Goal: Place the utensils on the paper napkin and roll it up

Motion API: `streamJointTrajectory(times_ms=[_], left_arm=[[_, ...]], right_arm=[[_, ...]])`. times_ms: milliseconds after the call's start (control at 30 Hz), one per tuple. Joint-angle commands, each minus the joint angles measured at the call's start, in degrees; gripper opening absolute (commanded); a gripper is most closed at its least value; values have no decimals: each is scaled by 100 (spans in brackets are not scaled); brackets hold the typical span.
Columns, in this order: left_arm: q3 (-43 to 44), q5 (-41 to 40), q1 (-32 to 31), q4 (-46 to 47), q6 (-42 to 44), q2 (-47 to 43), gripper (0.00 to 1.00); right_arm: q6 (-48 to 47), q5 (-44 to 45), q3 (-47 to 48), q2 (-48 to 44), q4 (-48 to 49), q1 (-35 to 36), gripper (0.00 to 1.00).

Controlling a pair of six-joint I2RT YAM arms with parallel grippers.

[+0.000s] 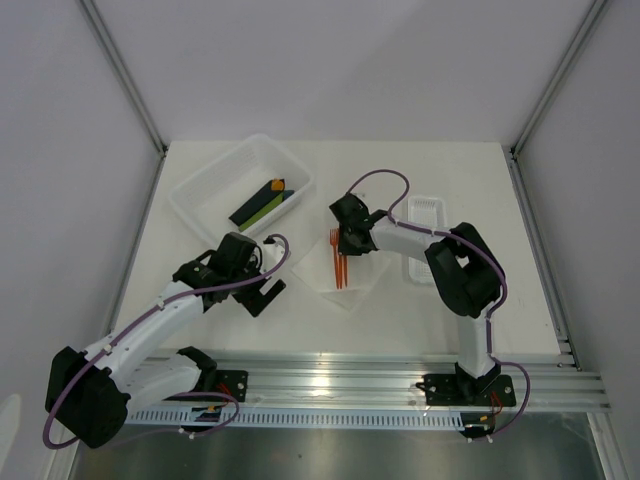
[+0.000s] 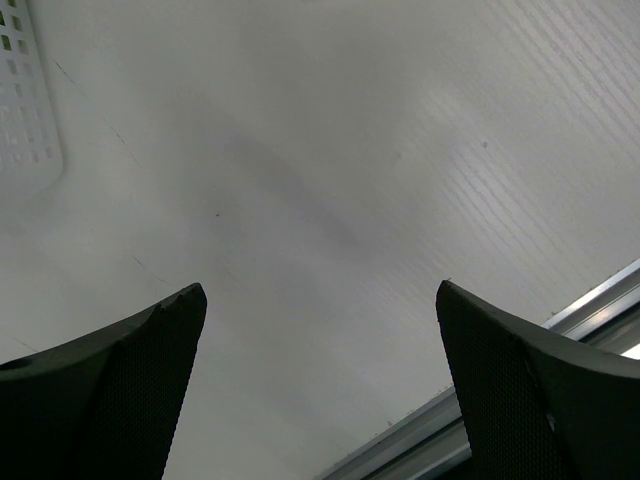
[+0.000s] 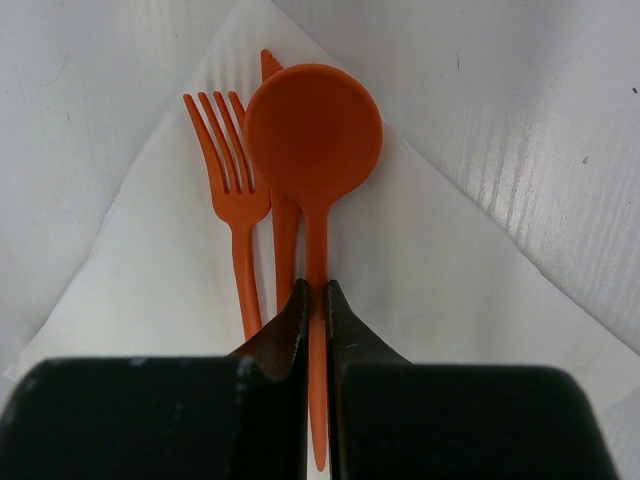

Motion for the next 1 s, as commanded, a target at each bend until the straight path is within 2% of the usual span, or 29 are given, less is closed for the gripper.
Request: streamJointTrajectory(times_ms=[0, 433, 967], left_arm=[[-35, -42, -46, 127, -93, -47, 100], [-43, -16, -46, 136, -84, -91, 99], [-61, -25, -46, 136, -75, -117, 99]], right_arm=[[91, 99, 75, -283, -50, -24, 0], [214, 143, -39, -687, -77, 20, 0], [513, -15, -408, -336, 284, 2, 0]])
